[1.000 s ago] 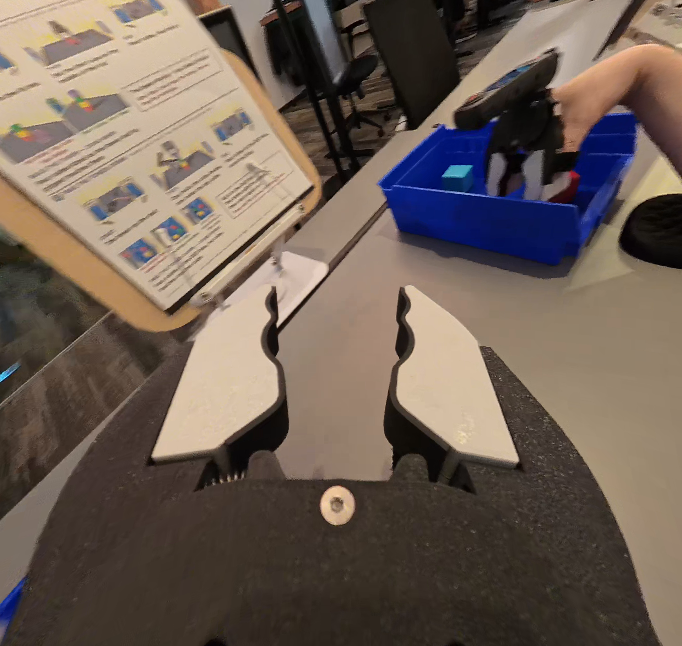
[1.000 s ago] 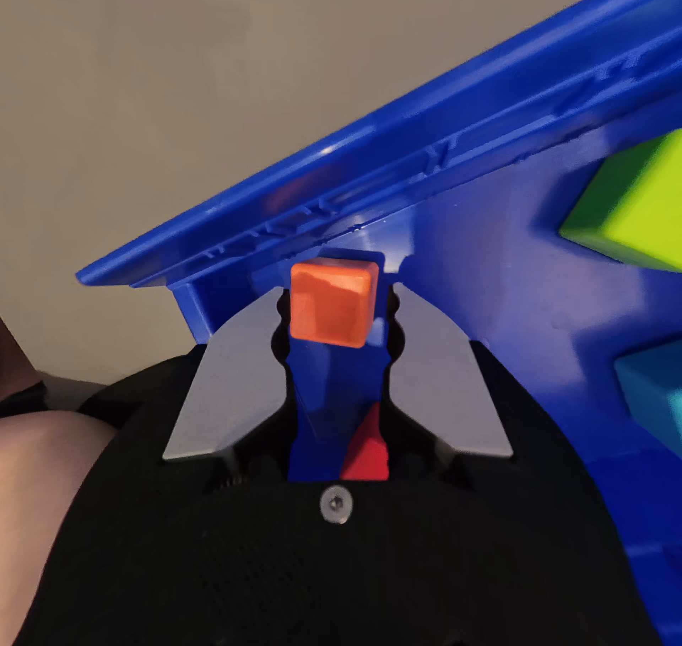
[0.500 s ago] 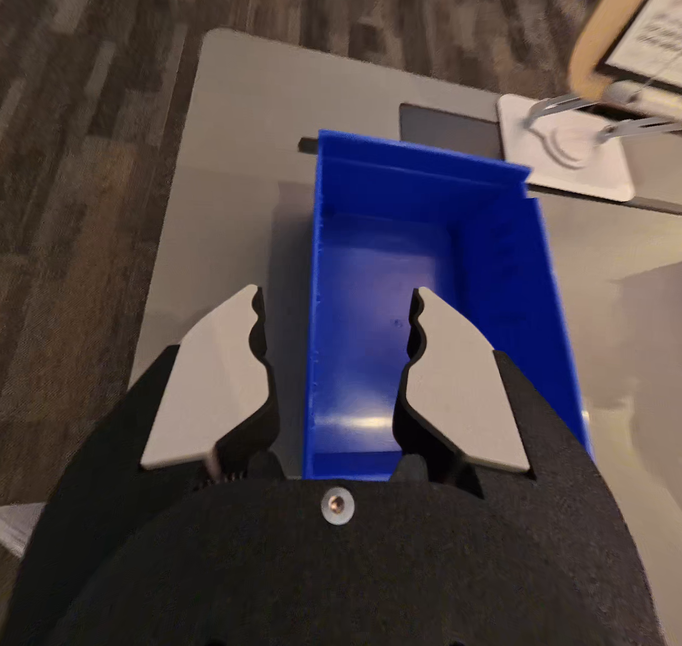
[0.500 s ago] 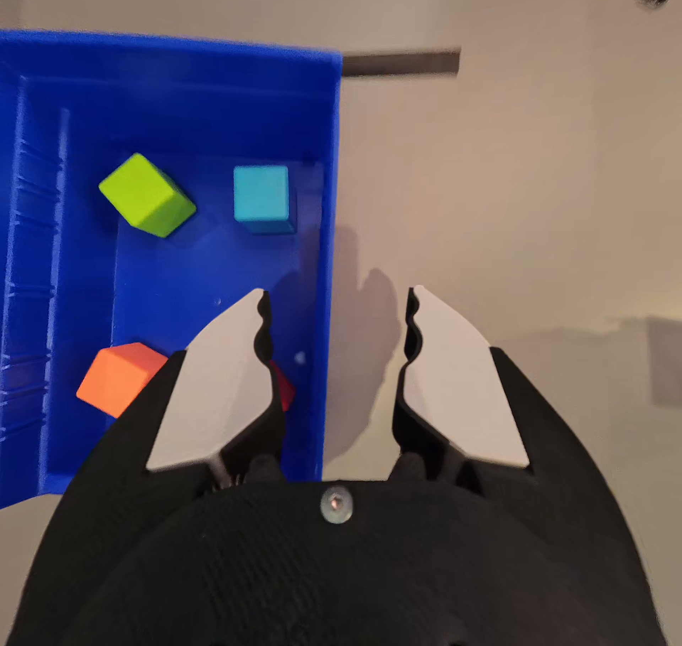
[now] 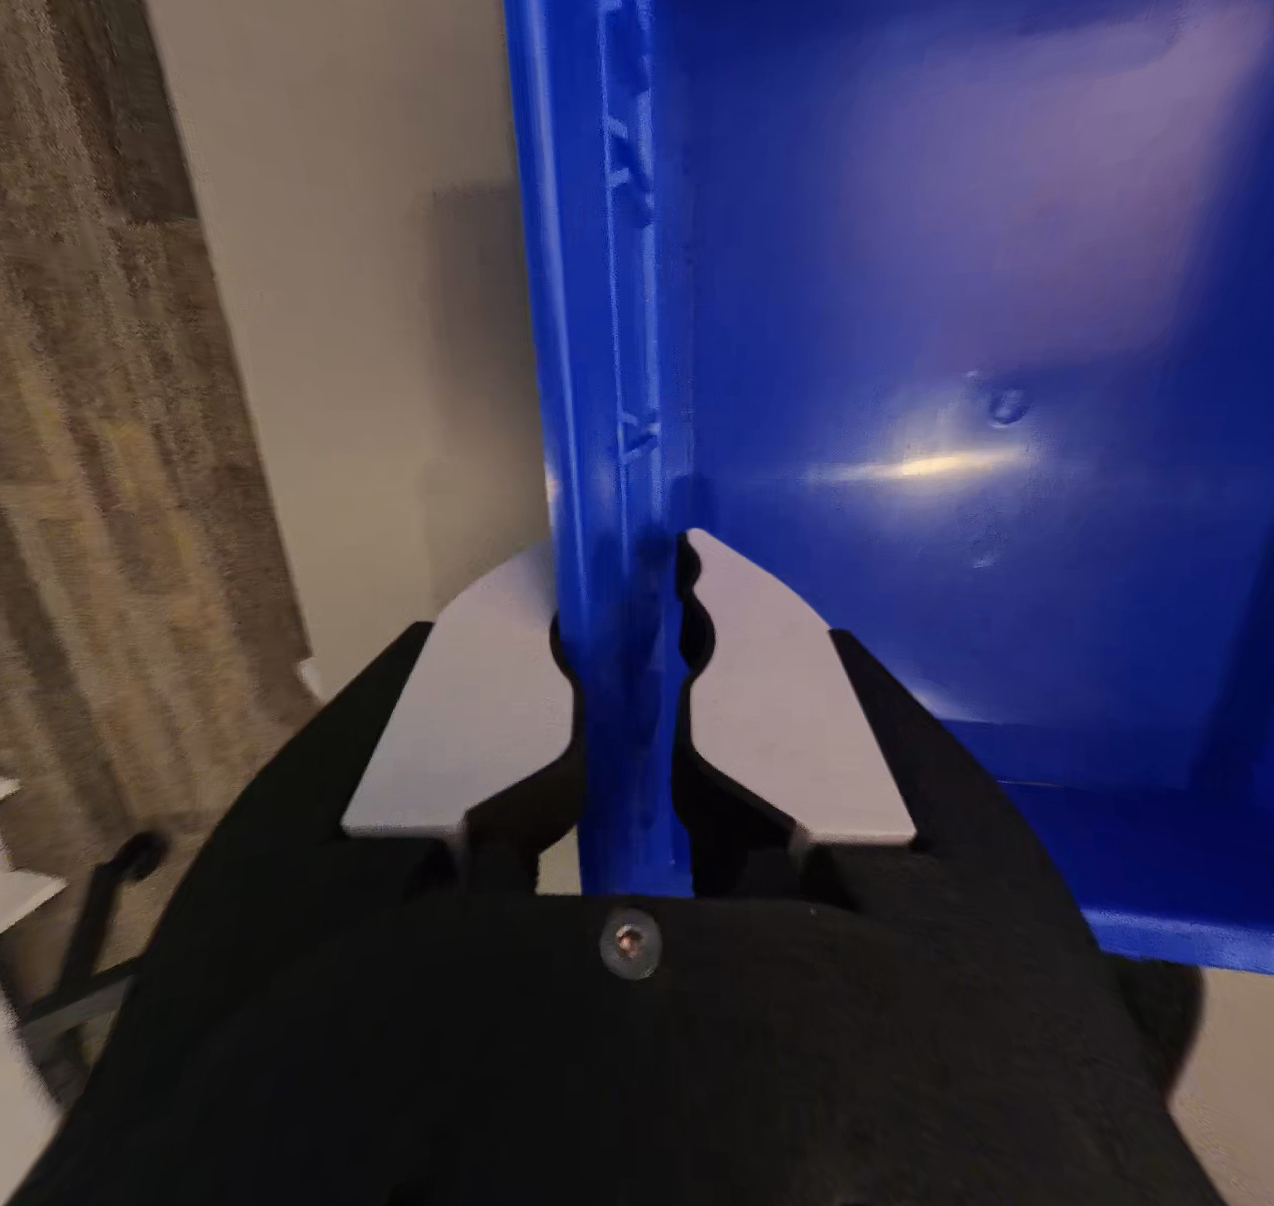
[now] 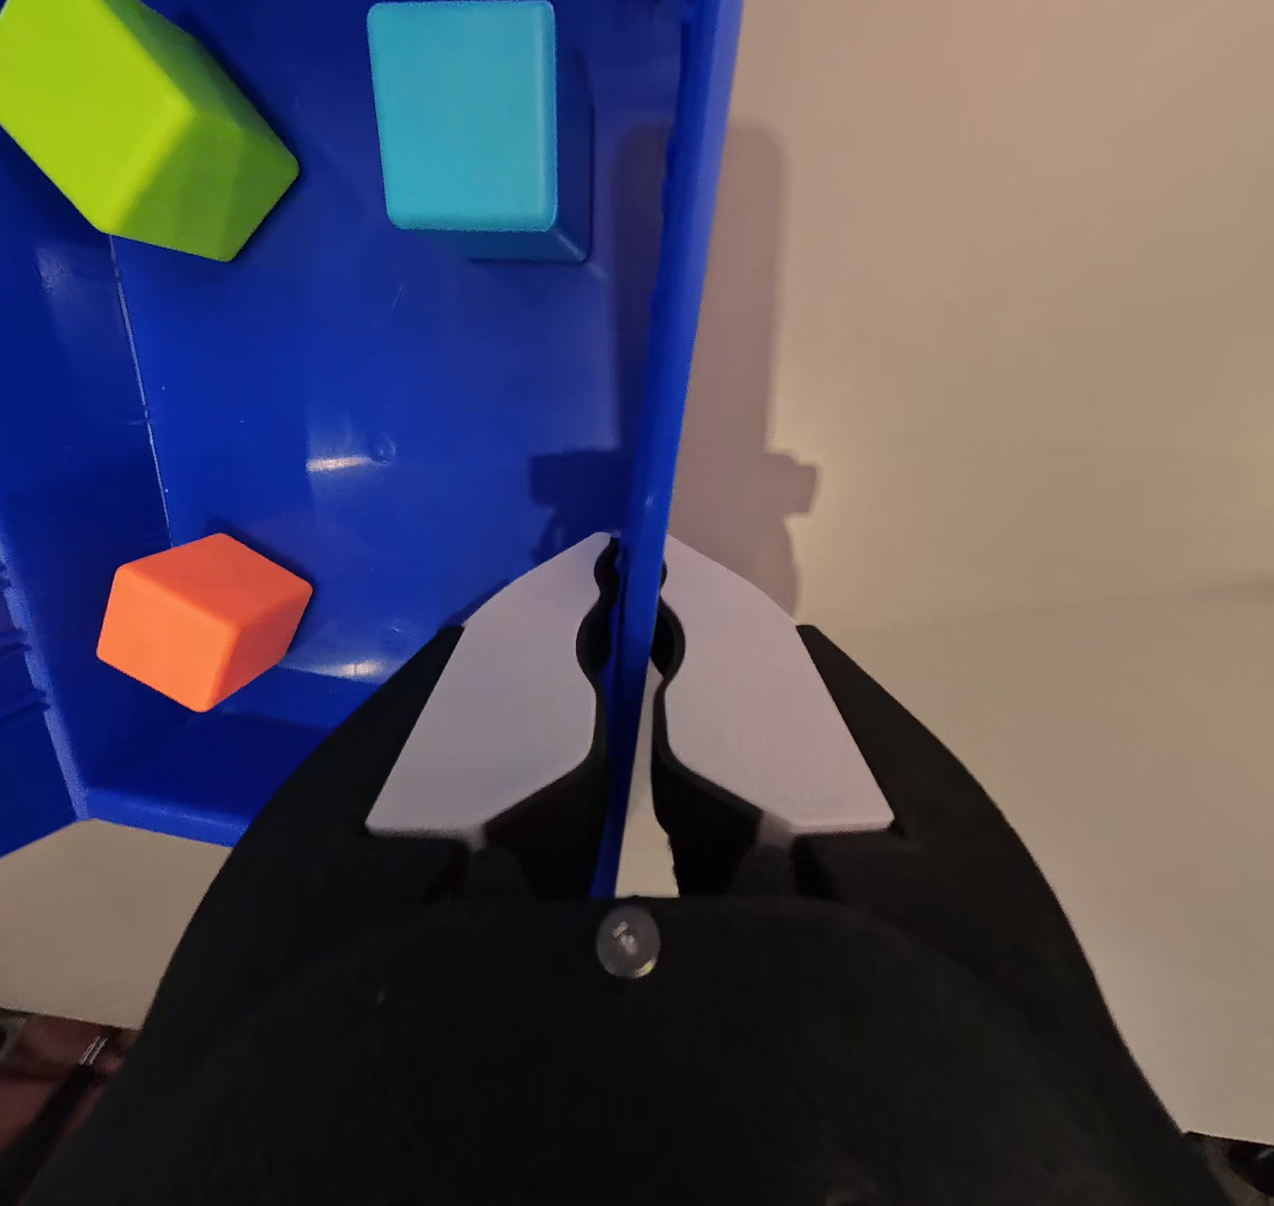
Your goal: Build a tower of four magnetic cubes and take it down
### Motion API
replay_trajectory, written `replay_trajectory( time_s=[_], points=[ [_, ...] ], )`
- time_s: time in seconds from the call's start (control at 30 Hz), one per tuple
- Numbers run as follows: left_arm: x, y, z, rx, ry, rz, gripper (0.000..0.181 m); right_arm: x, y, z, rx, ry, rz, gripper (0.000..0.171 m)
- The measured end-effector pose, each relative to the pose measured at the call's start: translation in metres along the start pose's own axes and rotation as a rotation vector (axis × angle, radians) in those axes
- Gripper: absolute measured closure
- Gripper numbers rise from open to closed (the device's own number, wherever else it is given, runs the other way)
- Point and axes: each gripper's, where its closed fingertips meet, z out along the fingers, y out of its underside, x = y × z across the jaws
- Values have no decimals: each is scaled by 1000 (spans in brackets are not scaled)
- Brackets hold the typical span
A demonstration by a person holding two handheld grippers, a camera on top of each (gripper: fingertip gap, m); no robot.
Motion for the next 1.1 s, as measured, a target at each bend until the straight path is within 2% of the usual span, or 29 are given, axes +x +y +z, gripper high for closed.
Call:
replay_trajectory(
  time_s=[0.1,0.57,0.73,0.83,1.0,1.1],
  points=[
    [8,0,-1,-27,-33,40,156,-10,3,0,-25,-29,-34,163],
    [105,-18,-13,-25,-38,350,145,-85,-2,11,-104,-33,-263,162],
    [130,-11,-19,-62,-71,460,133,-116,-3,15,-123,-4,-304,161],
    [144,-10,-22,-67,-75,482,133,-134,-1,17,-137,23,-331,161],
    [172,-14,-26,-31,-73,549,133,-170,7,19,-169,-27,-419,156],
    [191,-16,-28,1,-57,585,133,-172,-5,24,-115,36,-427,152]
  ],
)
